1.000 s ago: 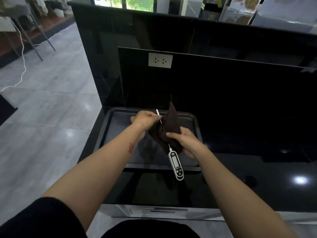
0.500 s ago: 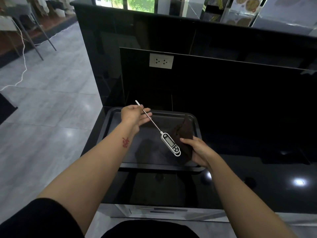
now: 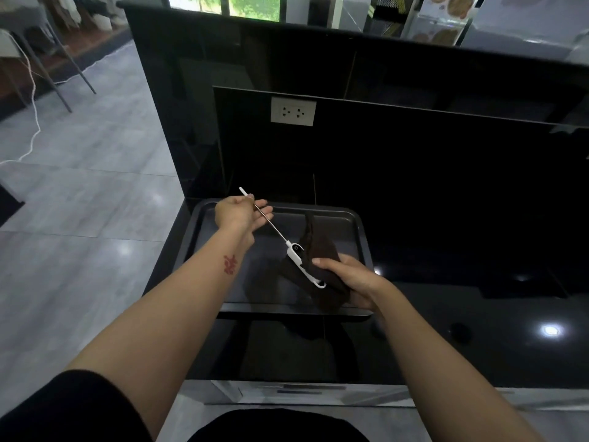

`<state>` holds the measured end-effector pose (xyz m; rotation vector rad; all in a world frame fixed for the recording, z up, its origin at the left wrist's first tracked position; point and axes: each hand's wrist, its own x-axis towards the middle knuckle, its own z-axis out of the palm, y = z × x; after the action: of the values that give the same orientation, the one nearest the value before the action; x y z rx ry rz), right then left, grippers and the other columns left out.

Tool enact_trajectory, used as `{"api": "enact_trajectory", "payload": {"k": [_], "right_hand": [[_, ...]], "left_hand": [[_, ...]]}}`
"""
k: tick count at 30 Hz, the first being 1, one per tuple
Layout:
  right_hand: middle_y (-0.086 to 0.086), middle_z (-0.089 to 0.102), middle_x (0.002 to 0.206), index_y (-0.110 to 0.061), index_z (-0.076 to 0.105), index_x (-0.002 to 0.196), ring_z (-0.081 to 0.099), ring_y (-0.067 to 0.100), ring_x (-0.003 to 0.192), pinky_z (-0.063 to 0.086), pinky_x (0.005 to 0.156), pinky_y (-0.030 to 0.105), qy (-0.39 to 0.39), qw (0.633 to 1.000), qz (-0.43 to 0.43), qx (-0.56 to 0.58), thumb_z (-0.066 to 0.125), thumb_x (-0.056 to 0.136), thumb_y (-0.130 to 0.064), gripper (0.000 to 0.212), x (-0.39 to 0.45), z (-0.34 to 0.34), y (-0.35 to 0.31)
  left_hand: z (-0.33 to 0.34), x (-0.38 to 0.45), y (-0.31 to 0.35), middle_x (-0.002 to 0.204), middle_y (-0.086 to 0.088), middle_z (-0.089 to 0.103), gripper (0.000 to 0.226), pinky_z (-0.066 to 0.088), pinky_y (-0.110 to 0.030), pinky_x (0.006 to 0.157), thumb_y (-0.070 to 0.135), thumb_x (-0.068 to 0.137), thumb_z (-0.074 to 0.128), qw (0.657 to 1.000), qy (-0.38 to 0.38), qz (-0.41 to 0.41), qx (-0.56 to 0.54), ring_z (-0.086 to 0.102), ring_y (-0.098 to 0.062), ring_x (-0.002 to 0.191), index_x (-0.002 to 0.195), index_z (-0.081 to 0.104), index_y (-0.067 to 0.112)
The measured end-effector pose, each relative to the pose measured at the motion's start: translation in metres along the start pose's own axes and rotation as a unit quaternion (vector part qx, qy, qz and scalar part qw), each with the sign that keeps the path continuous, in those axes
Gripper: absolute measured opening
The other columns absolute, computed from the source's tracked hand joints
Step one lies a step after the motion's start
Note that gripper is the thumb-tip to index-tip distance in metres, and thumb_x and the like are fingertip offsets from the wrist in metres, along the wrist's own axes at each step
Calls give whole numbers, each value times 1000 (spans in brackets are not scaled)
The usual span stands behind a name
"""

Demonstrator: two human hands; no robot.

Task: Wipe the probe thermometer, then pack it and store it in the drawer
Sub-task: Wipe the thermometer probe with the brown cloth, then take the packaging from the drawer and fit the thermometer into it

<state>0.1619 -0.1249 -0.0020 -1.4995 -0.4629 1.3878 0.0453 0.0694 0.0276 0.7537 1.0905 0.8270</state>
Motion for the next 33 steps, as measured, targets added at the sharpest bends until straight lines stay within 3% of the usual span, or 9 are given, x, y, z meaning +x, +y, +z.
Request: {"api": "enact_trajectory", "payload": {"k": [4,9,12,16,18,21,25,29,33], "right_hand": [[10,72,91,-14,68,101,69,20,77,56,71,34,27,1000,-6,-12,67,91,-20,12,2,-2,4],[8,75,93,-15,69,104,71,19,80,57,71,32,54,997,-45,13,67,91,-18,14,6,0,-1],[7,75,95,-16,68,107,72,18,83,57,75,31,55,997,-49,13,67,91,-19,16,4,-9,1],[4,76,93,-17,69,106,72,16,82,56,69,26,75,996,-43,5,68,91,-22,16,-3,-28,9],[4,75,93,-16,69,105,71,17,83,57,74,28,94,995,-43,10,68,90,-18,15,-7,-38,12],[7,76,101,-16,69,109,71,21,91,56,88,36,148,987,-59,23,74,85,-19,24,-11,-59,16],[7,72,113,-17,63,121,69,25,104,56,90,39,267,959,-89,-10,81,60,-57,75,-13,-87,18],[7,60,117,-10,53,125,59,25,106,46,83,33,349,930,-57,-104,53,95,-53,52,-15,-115,24],[19,57,124,-7,43,132,57,35,105,42,77,36,374,879,35,-293,42,101,-49,52,-14,-128,46]], "left_hand": [[1,-3,0,89,-14,69,9,61,-32,56,9,101,50,1000,0,-11,3,72,-27,72,107,53,3],[11,-23,-17,90,-11,71,11,60,-33,56,11,101,52,988,-105,-61,97,70,-24,68,90,54,10],[19,-26,-21,88,-12,71,12,57,-28,47,8,101,51,992,-90,-52,75,72,-25,67,90,55,9],[25,-26,-23,90,-12,71,7,57,-27,47,8,101,49,996,-67,-38,53,72,-25,70,98,55,7],[27,-25,-23,89,-11,70,10,58,-27,50,8,102,47,997,-59,-28,46,72,-24,70,96,55,8],[34,-27,-26,90,-11,70,10,60,-28,53,8,102,46,995,-76,-30,48,72,-24,70,96,54,8],[43,-40,-44,89,-12,70,5,57,-28,47,6,101,48,989,-114,-60,66,72,-26,70,102,53,6],[47,-49,-62,89,-13,70,12,60,-30,52,7,101,49,985,-127,-82,81,71,-26,68,90,53,9],[49,-50,-74,90,-13,71,13,60,-30,53,7,101,49,983,-130,-89,89,71,-27,69,89,53,10]]}}
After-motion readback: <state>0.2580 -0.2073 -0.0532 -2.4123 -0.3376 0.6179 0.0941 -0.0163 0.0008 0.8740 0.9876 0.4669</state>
